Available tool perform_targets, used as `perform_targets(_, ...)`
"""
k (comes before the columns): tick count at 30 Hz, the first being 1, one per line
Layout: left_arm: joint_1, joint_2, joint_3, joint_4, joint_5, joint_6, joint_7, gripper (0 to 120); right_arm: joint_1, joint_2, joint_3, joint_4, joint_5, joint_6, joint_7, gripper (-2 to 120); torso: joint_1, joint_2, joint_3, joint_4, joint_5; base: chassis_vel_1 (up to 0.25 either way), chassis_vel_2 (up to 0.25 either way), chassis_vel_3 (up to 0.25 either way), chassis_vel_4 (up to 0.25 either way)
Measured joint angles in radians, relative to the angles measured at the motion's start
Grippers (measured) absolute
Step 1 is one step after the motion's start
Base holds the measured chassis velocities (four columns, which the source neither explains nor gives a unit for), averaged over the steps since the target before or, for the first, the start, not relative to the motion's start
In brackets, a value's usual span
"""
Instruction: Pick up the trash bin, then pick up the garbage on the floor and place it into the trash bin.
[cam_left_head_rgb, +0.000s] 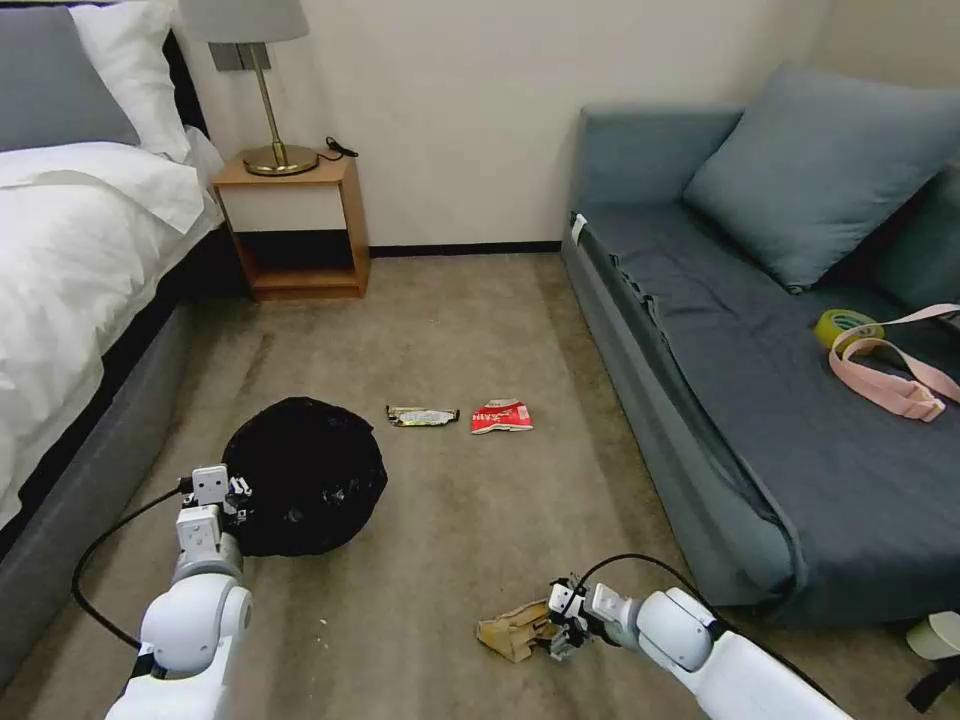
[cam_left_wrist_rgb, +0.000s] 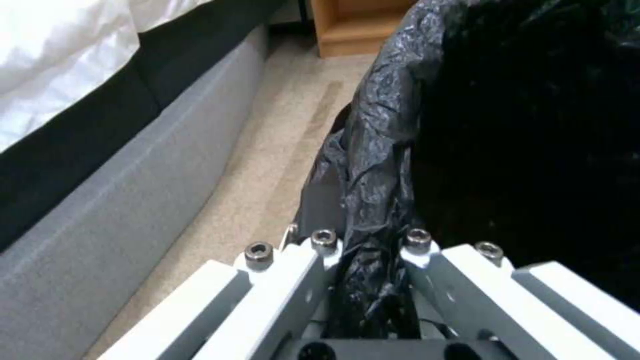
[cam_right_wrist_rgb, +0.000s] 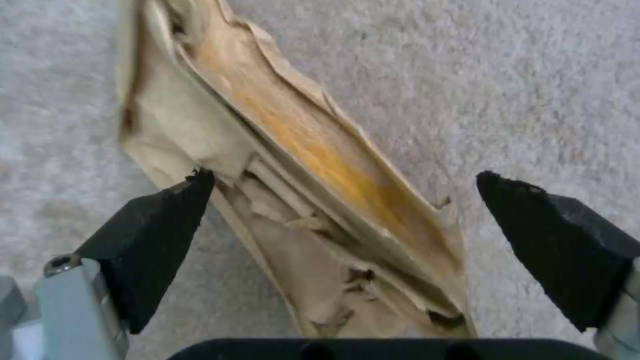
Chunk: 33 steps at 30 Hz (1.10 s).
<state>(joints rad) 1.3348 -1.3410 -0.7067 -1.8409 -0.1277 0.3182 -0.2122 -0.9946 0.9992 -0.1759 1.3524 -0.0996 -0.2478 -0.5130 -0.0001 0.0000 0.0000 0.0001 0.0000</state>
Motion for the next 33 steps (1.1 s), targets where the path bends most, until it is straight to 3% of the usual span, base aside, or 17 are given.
perform_targets(7, 0.004, -0.004, -0.004, -0.001, 0.000, -0.006, 0.000, 2, 0.015, 0.019, 0.000, -0.067, -0.025, 0.032, -0.004, 97, 0.000, 0.000, 0.000, -0.0001, -0.0001, 0.000, 0.000, 0.000, 0.000)
perform_targets(16, 0.001, -0.011, -0.003, 0.010, 0.003, -0.014, 0.003, 2, 0.010, 0.033, 0.020, -0.089, -0.030, 0.056, -0.017, 67, 0.000, 0.000, 0.000, -0.0001, 0.0000, 0.000, 0.000, 0.000, 0.000)
perform_targets(19, -0.003, -0.011, -0.002, 0.013, 0.003, -0.015, 0.003, 2, 0.008, 0.036, 0.030, -0.091, -0.029, 0.059, -0.017, 51, 0.000, 0.000, 0.000, 0.0000, 0.0000, 0.000, 0.000, 0.000, 0.000)
perform_targets(21, -0.003, -0.011, -0.001, 0.014, 0.003, -0.016, 0.004, 2, 0.008, 0.037, 0.031, -0.091, -0.029, 0.059, -0.017, 50, 0.000, 0.000, 0.000, 0.0000, 0.0000, 0.000, 0.000, 0.000, 0.000)
perform_targets(22, -0.005, -0.011, -0.001, 0.016, 0.003, -0.017, 0.004, 2, 0.006, 0.038, 0.034, -0.093, -0.029, 0.061, -0.017, 42, 0.000, 0.000, 0.000, -0.0001, 0.0000, 0.000, 0.000, 0.000, 0.000)
perform_targets(33, -0.013, -0.003, 0.001, 0.027, 0.002, -0.021, 0.008, 2, -0.007, 0.058, 0.071, -0.091, -0.023, 0.067, -0.023, 2, 0.000, 0.000, 0.000, -0.0001, 0.0000, 0.000, 0.000, 0.000, 0.000)
